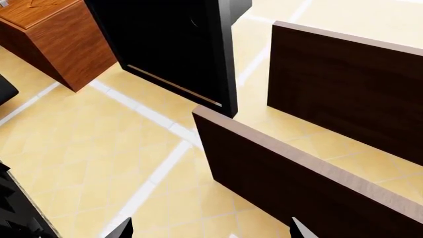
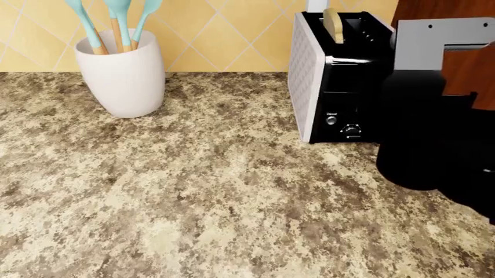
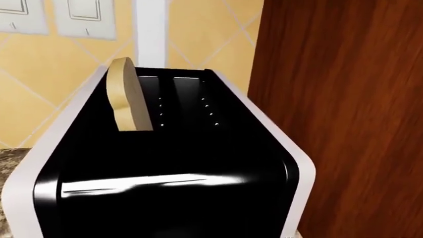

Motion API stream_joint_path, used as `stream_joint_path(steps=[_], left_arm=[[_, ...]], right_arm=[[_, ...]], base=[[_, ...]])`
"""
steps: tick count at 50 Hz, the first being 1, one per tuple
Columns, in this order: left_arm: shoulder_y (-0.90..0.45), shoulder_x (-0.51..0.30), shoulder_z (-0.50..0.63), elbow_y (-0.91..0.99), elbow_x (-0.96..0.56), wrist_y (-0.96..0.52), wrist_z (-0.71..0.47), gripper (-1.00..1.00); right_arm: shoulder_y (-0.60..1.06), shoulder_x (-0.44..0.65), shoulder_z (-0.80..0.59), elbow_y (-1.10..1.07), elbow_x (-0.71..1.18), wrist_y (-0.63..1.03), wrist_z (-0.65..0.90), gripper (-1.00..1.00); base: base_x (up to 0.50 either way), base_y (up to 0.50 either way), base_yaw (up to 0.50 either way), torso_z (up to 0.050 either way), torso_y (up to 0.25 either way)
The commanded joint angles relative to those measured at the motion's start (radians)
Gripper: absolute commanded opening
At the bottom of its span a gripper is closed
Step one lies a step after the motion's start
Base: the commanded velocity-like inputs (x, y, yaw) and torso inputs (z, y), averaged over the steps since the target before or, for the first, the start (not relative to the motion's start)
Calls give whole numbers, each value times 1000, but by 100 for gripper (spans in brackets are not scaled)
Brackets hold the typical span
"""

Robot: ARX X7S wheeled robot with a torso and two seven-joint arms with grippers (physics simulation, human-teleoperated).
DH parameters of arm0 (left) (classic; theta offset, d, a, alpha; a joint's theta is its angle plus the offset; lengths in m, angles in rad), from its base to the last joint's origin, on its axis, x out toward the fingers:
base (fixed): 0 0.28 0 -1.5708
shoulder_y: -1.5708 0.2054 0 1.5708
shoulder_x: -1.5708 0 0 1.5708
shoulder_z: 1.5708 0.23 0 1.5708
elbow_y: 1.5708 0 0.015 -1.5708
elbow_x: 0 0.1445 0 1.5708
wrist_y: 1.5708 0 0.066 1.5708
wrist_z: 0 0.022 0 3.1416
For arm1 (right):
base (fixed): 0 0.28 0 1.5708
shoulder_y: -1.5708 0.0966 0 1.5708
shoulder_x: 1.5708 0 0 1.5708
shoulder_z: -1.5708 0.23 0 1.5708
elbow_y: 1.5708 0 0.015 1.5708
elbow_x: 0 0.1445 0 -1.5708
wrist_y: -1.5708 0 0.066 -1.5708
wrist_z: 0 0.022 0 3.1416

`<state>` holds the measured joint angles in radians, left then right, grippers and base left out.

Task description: Push down the lever of the toaster to turn it on.

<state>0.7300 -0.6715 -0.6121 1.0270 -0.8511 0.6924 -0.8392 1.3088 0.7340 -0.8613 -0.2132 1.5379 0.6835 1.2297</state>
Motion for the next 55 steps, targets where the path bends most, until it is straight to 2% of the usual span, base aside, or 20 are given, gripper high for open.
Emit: stream_joint_path(steps=[1,15,55], left_arm=[[-3,-1,2,0,1,-2,0,100],[-5,-1,4,-1,2,-5,2,100],[17,-20,-4,9,15,12,-22,100]], right_arm=[[-12,0,-12,10,-19,1,-1,-100],[-46,22,-15,8,-47,-17,24,-100],[-147,3,-62,57,-98,-46,-25,-100]], base=[[0,0,0,0,0],[0,0,0,0,0],[0,0,0,0,0]])
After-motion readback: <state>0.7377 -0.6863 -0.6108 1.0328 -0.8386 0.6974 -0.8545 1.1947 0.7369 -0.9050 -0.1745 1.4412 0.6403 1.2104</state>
